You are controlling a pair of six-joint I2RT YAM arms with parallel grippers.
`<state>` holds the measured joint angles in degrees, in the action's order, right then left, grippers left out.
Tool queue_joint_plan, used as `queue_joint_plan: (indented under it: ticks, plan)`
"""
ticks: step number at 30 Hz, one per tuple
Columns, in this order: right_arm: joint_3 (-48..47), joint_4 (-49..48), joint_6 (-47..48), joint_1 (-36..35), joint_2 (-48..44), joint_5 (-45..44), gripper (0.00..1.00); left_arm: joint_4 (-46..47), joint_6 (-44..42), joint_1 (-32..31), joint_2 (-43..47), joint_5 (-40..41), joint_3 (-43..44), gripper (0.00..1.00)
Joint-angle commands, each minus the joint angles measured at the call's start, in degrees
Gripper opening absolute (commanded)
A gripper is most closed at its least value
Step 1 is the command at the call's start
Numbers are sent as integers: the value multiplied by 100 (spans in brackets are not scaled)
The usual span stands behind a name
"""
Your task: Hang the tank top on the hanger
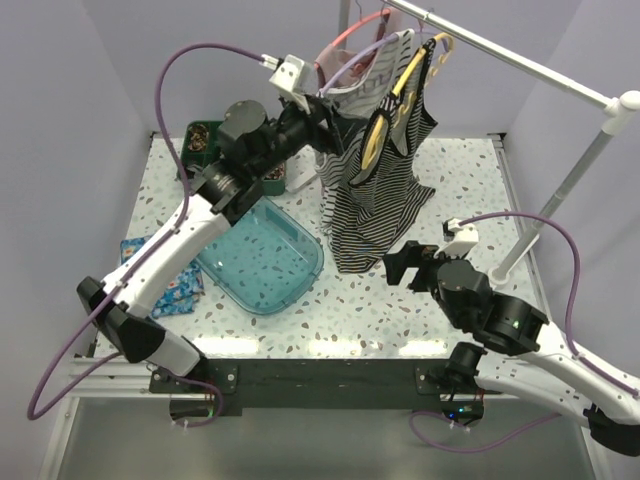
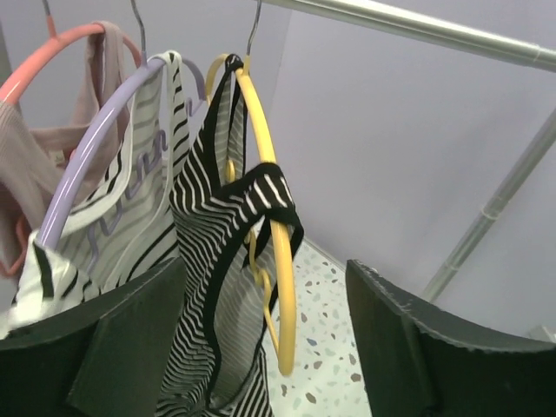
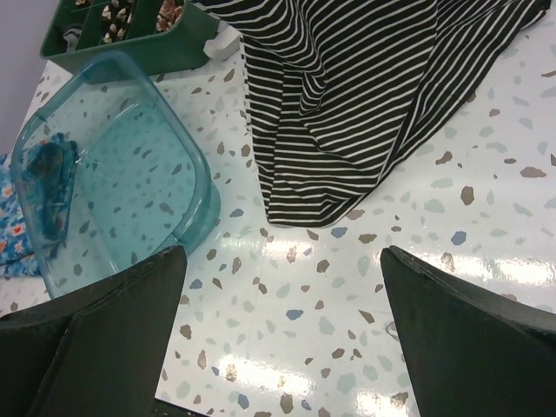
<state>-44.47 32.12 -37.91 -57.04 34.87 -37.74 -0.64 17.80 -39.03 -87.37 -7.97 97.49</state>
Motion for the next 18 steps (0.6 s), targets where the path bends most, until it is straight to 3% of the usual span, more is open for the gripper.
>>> queue_joint_plan:
  ticks: [1,3,10,18]
  plan:
    - [114,-302,3,-9,11,-41,99,354,30,27,1079,225,-853,84]
    - [149,-338,3,-9,37,-32,99,302,83,35,1414,426,-1433,99]
    - [465,-627,-111,-9,142,-14,99,-417,373,44,3048,1367,-3479,100]
    - [781,-979,-304,-18,371,-50,99,-1419,1146,27,4061,2456,-5248,100]
